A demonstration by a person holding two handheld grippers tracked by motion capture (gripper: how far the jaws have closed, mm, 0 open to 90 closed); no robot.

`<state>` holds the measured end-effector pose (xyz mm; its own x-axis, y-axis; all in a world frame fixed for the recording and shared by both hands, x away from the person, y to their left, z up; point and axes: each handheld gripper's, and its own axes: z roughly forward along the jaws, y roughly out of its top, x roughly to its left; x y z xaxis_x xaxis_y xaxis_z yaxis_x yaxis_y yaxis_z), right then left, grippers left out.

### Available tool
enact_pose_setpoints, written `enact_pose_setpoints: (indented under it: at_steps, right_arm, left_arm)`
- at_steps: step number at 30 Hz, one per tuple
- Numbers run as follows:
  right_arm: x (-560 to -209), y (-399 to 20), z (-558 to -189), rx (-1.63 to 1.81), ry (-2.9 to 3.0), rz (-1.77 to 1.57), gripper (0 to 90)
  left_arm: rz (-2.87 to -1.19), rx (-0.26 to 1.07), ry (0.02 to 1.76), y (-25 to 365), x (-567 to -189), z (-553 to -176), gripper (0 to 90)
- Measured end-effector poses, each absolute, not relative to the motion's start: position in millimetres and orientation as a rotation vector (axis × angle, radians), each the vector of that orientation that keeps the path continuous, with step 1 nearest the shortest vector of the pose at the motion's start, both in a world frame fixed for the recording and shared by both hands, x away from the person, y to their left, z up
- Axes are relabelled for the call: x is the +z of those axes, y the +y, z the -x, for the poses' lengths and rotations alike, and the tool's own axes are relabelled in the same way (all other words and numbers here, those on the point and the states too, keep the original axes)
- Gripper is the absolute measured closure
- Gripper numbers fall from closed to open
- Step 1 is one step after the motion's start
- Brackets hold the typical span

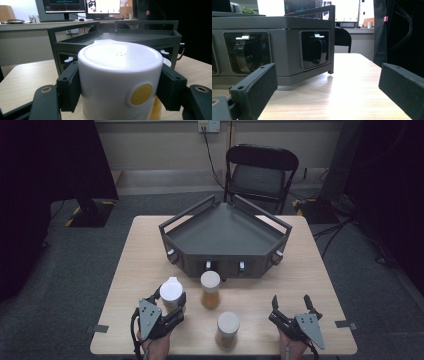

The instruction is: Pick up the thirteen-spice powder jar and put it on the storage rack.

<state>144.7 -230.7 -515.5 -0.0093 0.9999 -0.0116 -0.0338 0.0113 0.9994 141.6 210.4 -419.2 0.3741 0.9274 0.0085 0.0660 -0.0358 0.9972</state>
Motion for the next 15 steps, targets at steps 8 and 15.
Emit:
enact_pose_setpoints:
  at_steps: [8,15]
  right_arm:
    - [-515.4,-230.7,-144.6,1.224,1.197,-1.171,0.9]
    - [-515.4,-230.4,-144.6,1.223,1.196,-1.173,0.9]
  left_arm:
    - [-1.457,0.892,0.936,209.9,-411.5,-151.1,31.1]
    - [-1.465,0.898,0.917,206.6,-403.8,-158.1,31.1]
